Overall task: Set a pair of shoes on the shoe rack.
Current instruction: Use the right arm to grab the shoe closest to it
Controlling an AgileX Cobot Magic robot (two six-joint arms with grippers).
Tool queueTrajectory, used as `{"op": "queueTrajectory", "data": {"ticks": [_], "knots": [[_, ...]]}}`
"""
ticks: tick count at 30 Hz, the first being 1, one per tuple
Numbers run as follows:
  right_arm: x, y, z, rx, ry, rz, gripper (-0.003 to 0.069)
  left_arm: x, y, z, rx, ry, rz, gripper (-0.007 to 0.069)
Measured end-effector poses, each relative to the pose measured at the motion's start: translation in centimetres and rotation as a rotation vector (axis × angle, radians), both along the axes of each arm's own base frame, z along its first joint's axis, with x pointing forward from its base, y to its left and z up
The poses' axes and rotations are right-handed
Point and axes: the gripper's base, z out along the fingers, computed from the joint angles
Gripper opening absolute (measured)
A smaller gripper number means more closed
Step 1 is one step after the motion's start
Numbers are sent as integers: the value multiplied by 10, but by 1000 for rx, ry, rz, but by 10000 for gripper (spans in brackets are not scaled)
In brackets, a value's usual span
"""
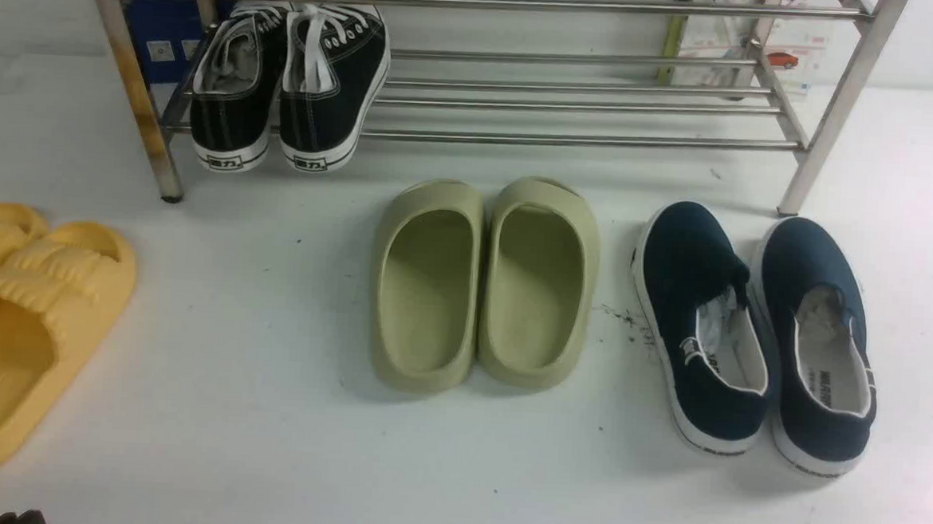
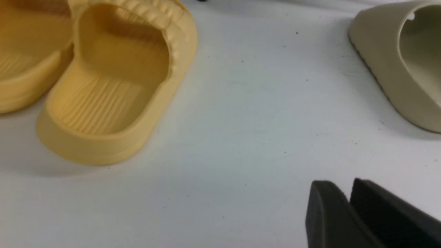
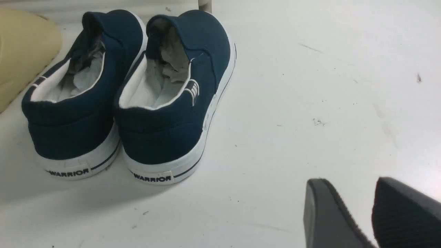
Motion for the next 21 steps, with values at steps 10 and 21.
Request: {"op": "queueTrajectory", "data": {"ticks": [10,21], "knots": [[0,0,0,22,-2,-4,244,0,0,0,0,0,0,134],[2,16,3,945,-63,-96,244,0,0,0,0,0,0,134]]}}
